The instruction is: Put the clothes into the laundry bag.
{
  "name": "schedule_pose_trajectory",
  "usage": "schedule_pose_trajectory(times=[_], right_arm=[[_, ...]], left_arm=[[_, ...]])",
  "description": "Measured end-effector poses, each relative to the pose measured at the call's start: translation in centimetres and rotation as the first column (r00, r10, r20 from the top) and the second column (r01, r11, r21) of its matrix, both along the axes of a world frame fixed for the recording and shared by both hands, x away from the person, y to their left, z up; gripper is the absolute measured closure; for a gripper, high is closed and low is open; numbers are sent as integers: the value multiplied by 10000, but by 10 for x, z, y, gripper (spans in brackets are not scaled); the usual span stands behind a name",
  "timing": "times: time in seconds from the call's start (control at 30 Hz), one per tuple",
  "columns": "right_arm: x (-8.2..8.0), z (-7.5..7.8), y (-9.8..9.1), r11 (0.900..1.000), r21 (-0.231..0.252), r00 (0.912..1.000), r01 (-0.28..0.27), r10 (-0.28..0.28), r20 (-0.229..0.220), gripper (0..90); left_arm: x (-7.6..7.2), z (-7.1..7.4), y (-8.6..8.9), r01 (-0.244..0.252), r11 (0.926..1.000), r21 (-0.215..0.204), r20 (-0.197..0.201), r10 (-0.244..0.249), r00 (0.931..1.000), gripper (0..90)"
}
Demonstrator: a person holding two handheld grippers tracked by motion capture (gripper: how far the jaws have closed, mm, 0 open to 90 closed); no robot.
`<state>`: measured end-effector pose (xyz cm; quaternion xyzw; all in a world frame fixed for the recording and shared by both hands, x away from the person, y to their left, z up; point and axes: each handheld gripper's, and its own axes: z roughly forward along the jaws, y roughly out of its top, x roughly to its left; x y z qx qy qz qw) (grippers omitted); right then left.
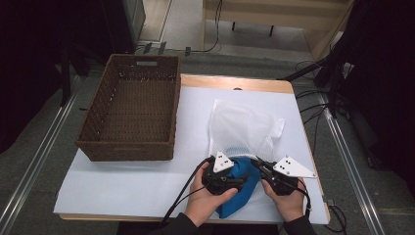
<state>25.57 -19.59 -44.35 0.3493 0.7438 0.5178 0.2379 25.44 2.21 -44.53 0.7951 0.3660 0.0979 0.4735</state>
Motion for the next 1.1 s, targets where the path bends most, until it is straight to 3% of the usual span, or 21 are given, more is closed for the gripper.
schedule_pose_trajectory(times=[0.1,0.17,0.23,0.4,0.57,0.8,0.9,0.97,1.1], right_arm=[[0,0,0,10000,-13,10000,22,-22,12,899],[1,-1,1,10000,-41,10000,19,-19,-9,899],[2,-1,3,10000,-19,10000,-6,6,-37,899],[-1,0,6,10000,-30,10000,-94,94,32,899],[-2,1,5,9999,16,9998,-150,150,132,899],[-3,2,2,9999,85,9998,-135,133,156,899],[-3,1,1,9999,66,9999,-111,110,124,899],[-2,1,0,9999,48,9998,-137,136,121,899],[-1,0,-1,10000,54,9999,-75,74,83,899]], left_arm=[[-5,-5,5,-184,9988,445,-32,185,9998,429],[-4,-10,5,-146,9972,732,-132,156,9998,574],[-4,-10,5,-233,9974,685,-100,241,9997,711],[-1,-4,-2,-254,9977,624,33,253,9997,784],[10,4,-6,-835,9960,310,303,826,9961,788],[26,1,-16,-1336,9909,144,175,1333,9909,775],[29,-4,-14,-873,9962,-2,-266,873,9958,658],[25,-4,-10,-586,9982,-113,-320,582,9978,535],[13,0,1,-322,9992,-225,-375,313,9988,424]])
